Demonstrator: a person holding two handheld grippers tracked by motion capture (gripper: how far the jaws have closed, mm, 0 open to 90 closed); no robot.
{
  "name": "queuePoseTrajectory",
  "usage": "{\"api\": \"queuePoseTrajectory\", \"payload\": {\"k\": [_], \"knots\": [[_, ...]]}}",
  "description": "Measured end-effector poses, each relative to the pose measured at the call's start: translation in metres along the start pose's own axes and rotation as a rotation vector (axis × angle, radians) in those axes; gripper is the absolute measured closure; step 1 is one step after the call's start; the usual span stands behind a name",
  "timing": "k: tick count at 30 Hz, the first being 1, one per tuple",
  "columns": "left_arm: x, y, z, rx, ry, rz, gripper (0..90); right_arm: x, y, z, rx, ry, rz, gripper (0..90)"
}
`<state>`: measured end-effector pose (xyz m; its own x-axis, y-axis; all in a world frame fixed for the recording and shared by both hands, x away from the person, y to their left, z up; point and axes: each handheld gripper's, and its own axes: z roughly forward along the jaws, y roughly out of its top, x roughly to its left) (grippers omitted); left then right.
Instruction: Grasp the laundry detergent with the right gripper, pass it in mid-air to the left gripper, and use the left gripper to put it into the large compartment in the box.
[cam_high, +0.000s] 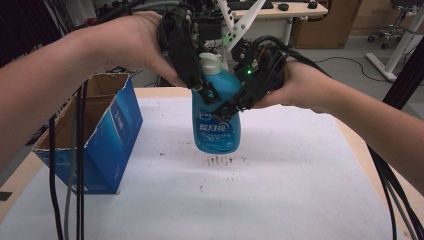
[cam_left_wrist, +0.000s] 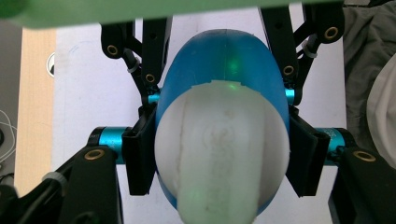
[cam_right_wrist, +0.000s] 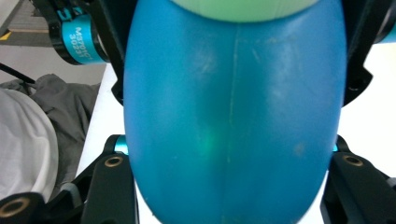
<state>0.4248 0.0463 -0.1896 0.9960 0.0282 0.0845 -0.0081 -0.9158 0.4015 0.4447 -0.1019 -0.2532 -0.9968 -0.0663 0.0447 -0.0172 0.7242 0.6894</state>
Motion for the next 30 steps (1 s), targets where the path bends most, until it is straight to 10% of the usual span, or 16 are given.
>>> {"api": "queuePoseTrajectory", "payload": {"k": [7,30], "knots": [[0.000,-0.004,0.000,0.011,0.002,-0.008,37.8,0.000,0.000,0.000,-0.030,0.000,0.021,22.4],[-0.003,-0.031,-0.030,-0.019,0.044,-0.114,37.8,-0.007,-0.034,-0.024,0.041,-0.111,0.126,11.9]]}}
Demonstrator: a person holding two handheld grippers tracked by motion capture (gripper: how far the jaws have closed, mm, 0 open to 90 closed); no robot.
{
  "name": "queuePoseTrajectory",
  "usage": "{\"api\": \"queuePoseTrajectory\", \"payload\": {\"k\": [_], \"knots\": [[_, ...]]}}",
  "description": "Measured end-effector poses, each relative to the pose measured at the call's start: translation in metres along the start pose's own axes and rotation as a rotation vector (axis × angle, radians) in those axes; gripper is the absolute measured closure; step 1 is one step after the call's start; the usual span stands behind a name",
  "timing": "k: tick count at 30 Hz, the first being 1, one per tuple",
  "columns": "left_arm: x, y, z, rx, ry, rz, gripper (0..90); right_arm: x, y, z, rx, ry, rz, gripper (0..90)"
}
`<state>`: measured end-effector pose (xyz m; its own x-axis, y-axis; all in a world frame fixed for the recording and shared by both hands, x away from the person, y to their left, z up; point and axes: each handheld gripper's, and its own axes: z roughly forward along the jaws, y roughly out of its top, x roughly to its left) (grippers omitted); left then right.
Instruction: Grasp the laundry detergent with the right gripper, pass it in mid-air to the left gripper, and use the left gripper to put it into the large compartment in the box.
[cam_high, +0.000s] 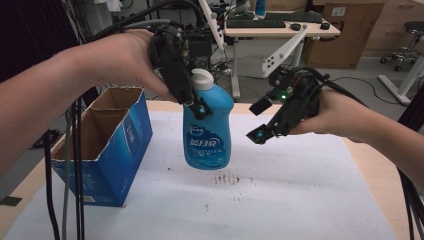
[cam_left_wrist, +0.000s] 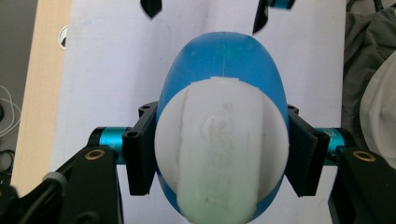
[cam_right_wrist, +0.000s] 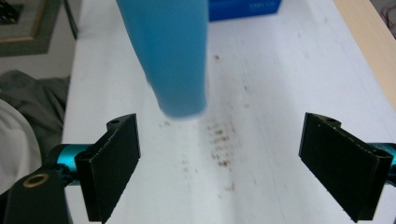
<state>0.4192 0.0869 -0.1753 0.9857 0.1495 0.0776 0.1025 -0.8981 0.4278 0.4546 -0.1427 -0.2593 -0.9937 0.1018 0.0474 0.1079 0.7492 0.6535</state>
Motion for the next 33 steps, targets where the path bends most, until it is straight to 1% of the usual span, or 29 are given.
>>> {"api": "queuePoseTrajectory", "payload": {"k": [2,3,4,6,9,10,13,15,16,21,24,26,28,31,32,33], "knots": [[0.001,-0.004,-0.006,0.003,0.010,-0.009,37.8,-0.003,-0.006,-0.004,0.008,-0.011,0.015,11.8],[0.001,-0.007,-0.008,-0.006,0.018,-0.027,37.8,-0.004,-0.009,-0.005,0.007,-0.016,0.024,11.8],[0.002,-0.009,-0.012,-0.005,0.025,-0.031,37.9,-0.006,-0.012,-0.007,0.010,-0.016,0.033,11.8],[0.003,-0.013,-0.017,-0.008,0.037,-0.047,37.9,-0.008,-0.017,-0.010,0.017,-0.035,0.045,11.8],[0.004,-0.019,-0.024,-0.018,0.059,-0.088,37.9,-0.011,-0.024,-0.014,0.041,-0.061,0.069,11.8],[0.004,-0.022,-0.027,-0.020,0.065,-0.101,37.9,-0.013,-0.027,-0.015,0.044,-0.068,0.067,11.9],[0.005,-0.029,-0.035,-0.025,0.093,-0.138,37.9,-0.016,-0.034,-0.018,0.060,-0.075,0.082,11.8],[0.006,-0.033,-0.041,-0.029,0.110,-0.157,37.9,-0.019,-0.039,-0.020,0.056,-0.073,0.097,11.8],[0.006,-0.036,-0.044,-0.039,0.120,-0.168,37.9,-0.020,-0.041,-0.021,0.060,-0.072,0.106,11.8],[0.007,-0.048,-0.061,-0.067,0.152,-0.228,37.9,-0.026,-0.051,-0.027,0.067,-0.092,0.120,11.8],[0.007,-0.055,-0.069,-0.072,0.179,-0.256,37.9,-0.028,-0.056,-0.030,0.069,-0.093,0.126,11.9],[0.006,-0.061,-0.076,-0.071,0.196,-0.276,37.9,-0.030,-0.059,-0.033,0.073,-0.104,0.129,11.8],[0.007,-0.065,-0.080,-0.073,0.205,-0.292,37.9,-0.031,-0.062,-0.034,0.071,-0.102,0.134,11.9],[0.006,-0.073,-0.089,-0.080,0.224,-0.326,38.0,-0.032,-0.065,-0.035,0.079,-0.106,0.136,11.8],[0.006,-0.073,-0.089,-0.080,0.224,-0.326,38.0,-0.032,-0.065,-0.035,0.079,-0.106,0.136,11.8],[0.006,-0.077,-0.094,-0.082,0.236,-0.344,38.0,-0.032,-0.066,-0.035,0.080,-0.103,0.136,11.8]]}}
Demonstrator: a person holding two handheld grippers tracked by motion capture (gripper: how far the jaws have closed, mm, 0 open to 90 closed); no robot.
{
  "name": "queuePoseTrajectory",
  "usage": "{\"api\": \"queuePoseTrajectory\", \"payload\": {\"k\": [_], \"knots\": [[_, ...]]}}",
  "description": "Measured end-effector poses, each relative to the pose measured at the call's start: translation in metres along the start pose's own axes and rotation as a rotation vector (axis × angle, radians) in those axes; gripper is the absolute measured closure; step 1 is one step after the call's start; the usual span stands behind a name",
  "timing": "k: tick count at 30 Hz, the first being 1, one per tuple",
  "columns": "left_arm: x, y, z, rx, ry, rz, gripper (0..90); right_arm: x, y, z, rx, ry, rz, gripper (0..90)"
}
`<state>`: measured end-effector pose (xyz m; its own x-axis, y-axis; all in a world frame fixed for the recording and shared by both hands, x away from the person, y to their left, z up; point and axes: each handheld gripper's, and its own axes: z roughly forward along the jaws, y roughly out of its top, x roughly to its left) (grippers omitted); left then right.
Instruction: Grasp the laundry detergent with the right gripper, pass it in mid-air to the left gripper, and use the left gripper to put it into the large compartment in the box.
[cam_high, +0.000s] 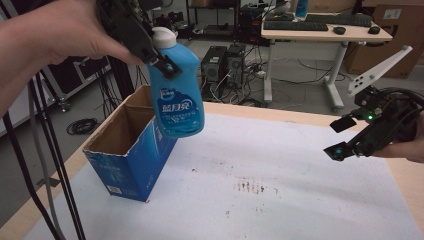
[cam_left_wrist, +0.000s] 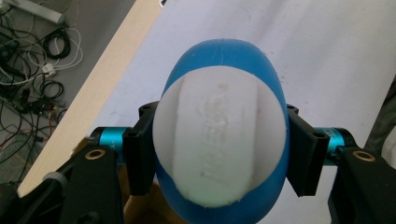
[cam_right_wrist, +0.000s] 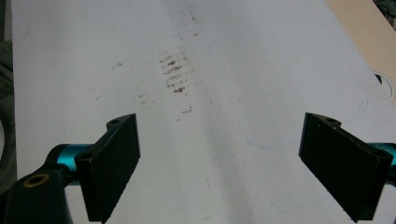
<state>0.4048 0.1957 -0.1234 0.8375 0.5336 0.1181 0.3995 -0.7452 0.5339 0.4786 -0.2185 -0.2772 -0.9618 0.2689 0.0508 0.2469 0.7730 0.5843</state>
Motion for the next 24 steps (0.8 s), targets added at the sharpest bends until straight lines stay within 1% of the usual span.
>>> {"api": "queuePoseTrajectory", "payload": {"k": [6,10,14,15,17,21,24], "knots": [[0.009,-0.013,-0.017,-0.009,0.057,-0.070,38.0,-0.004,-0.005,-0.001,0.015,-0.016,0.003,11.8],[0.014,-0.023,-0.029,-0.018,0.098,-0.120,38.0,-0.007,-0.008,-0.005,0.007,-0.025,0.015,11.8],[0.018,-0.031,-0.039,-0.014,0.143,-0.159,38.1,-0.010,-0.012,-0.009,0.001,-0.040,0.029,11.8],[0.020,-0.034,-0.041,-0.014,0.153,-0.166,38.1,-0.011,-0.013,-0.010,-0.001,-0.043,0.033,11.8],[0.022,-0.038,-0.044,-0.015,0.171,-0.194,38.0,-0.012,-0.016,-0.012,-0.002,-0.051,0.040,11.8],[0.026,-0.047,-0.049,-0.009,0.200,-0.230,38.1,-0.015,-0.021,-0.015,-0.001,-0.060,0.047,11.8],[0.029,-0.052,-0.052,0.000,0.216,-0.249,38.1,-0.016,-0.024,-0.017,-0.002,-0.065,0.058,11.8]]}}
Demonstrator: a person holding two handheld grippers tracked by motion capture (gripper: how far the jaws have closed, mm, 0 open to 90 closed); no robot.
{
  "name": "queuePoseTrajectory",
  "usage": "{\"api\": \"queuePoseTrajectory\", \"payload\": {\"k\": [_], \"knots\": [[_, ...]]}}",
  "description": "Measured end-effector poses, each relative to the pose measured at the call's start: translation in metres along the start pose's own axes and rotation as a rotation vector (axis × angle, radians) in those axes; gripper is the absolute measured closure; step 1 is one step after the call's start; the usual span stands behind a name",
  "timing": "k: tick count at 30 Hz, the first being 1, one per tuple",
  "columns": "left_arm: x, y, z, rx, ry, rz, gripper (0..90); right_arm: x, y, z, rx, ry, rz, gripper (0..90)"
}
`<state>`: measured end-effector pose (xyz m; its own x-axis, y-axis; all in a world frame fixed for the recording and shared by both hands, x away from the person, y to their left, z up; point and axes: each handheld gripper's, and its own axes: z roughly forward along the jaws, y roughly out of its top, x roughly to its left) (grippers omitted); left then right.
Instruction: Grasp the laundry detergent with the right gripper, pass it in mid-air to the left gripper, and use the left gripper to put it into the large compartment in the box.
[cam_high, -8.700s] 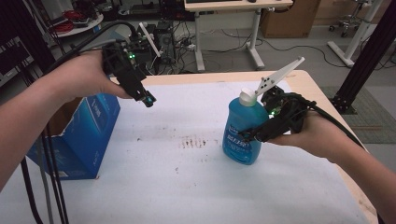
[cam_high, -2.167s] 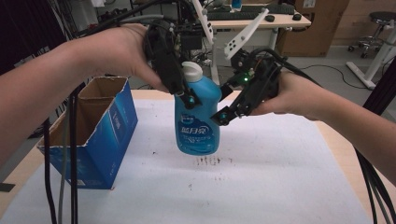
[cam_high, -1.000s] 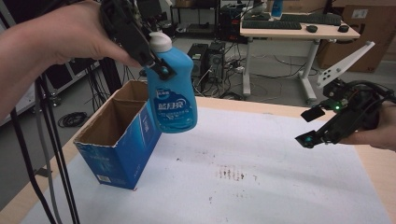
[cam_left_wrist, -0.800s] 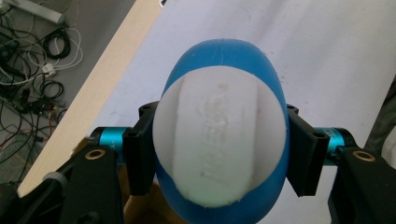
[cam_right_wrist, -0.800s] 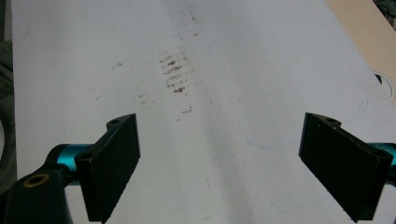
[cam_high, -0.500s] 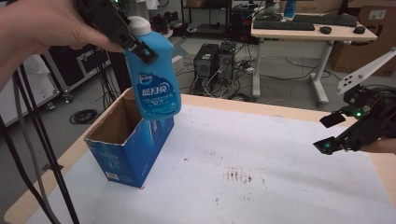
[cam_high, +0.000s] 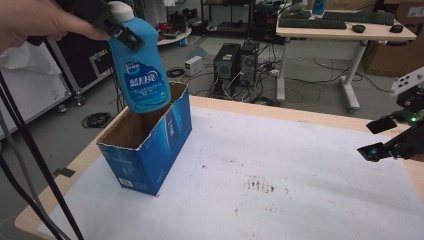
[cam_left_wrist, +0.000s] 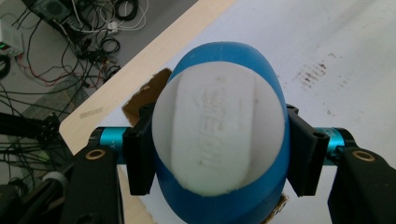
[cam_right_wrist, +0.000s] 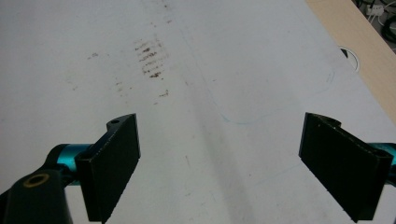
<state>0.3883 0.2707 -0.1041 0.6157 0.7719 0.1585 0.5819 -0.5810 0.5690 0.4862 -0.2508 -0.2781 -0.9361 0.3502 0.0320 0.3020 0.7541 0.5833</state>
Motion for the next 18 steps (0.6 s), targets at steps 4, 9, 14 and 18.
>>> {"api": "queuePoseTrajectory", "payload": {"k": [4,9,14,18], "knots": [[0.004,-0.006,-0.002,0.009,0.016,-0.016,38.1,-0.002,-0.002,-0.002,-0.001,-0.004,0.006,11.8],[0.006,-0.012,-0.001,0.020,0.028,-0.034,38.1,-0.003,-0.004,-0.004,-0.001,-0.006,0.014,11.9],[0.008,-0.018,0.002,0.029,0.033,-0.051,38.1,-0.005,-0.006,-0.005,-0.003,-0.010,0.020,11.8],[0.009,-0.022,0.005,0.039,0.029,-0.057,38.1,-0.006,-0.007,-0.007,-0.008,-0.011,0.023,11.8]]}}
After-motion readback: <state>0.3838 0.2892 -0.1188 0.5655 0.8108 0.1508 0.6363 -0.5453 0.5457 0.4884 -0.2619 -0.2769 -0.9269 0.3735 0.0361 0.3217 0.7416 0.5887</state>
